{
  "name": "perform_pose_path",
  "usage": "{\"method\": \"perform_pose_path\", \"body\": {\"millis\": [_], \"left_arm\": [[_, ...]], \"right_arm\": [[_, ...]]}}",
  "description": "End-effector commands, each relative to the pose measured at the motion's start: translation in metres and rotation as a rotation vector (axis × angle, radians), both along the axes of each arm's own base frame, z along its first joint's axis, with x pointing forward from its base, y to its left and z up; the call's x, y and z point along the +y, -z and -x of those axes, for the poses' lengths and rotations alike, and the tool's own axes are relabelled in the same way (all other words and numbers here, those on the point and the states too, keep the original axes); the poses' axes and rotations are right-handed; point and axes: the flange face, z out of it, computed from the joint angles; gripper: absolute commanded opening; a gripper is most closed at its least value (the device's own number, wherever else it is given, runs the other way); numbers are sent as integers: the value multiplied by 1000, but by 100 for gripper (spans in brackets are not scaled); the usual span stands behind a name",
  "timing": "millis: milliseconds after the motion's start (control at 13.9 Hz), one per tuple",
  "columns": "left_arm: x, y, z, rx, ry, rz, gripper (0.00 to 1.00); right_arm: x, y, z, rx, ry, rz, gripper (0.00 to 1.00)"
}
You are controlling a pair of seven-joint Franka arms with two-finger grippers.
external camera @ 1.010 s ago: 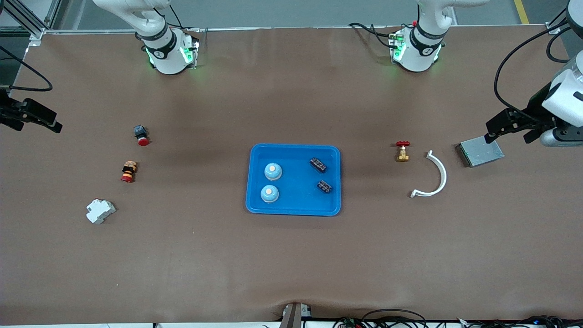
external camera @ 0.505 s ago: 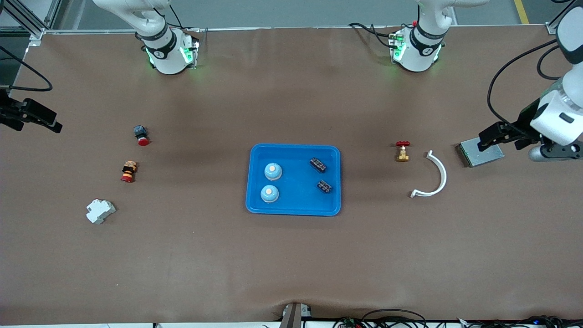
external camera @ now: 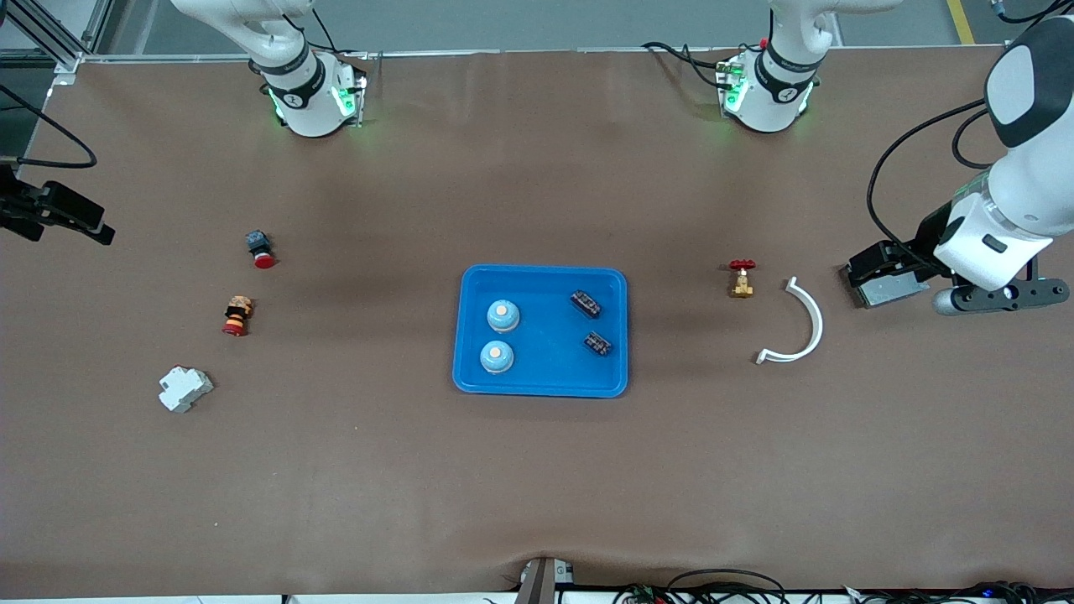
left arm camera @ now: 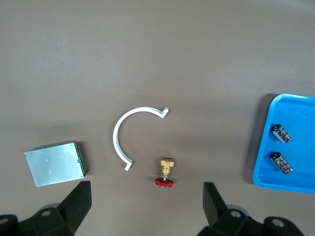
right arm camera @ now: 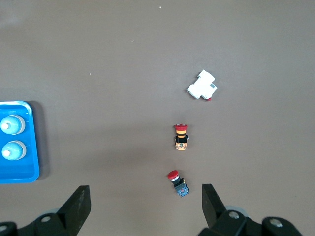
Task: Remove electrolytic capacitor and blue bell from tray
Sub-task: 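Move the left gripper over the black capacitors in the blue tray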
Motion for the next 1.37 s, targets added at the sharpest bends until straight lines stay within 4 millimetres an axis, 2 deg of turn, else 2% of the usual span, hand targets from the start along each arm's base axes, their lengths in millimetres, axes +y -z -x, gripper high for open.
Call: {"method": "perform_pose_path", "body": {"millis": [0,144,289,433,649,938,1299], "left_arm": [[-24,12,-3,39,-93,10,100],[-48,24,-5,52,-164,-8,100],[-59,38,-8,76,-209,-13,100],[-75,42,-17,80,-293,-10,100],[-114,72,-25,122,-392,-33,100],[-150,94,-41,100,-561,-11,100],[-205,138,-42,78,-687,-1,100]], "right_arm": [[0,-4,5,-10,2,-6,100],[0,-4,5,-11,2,-6,100],[0,-4,5,-11,2,-6,100],[0,-3,5,-10,2,-6,100],[0,-4,5,-11,2,-6,100],[1,-3,5,-10,1,-6,100],[0,-2,5,-8,2,-6,100]]}}
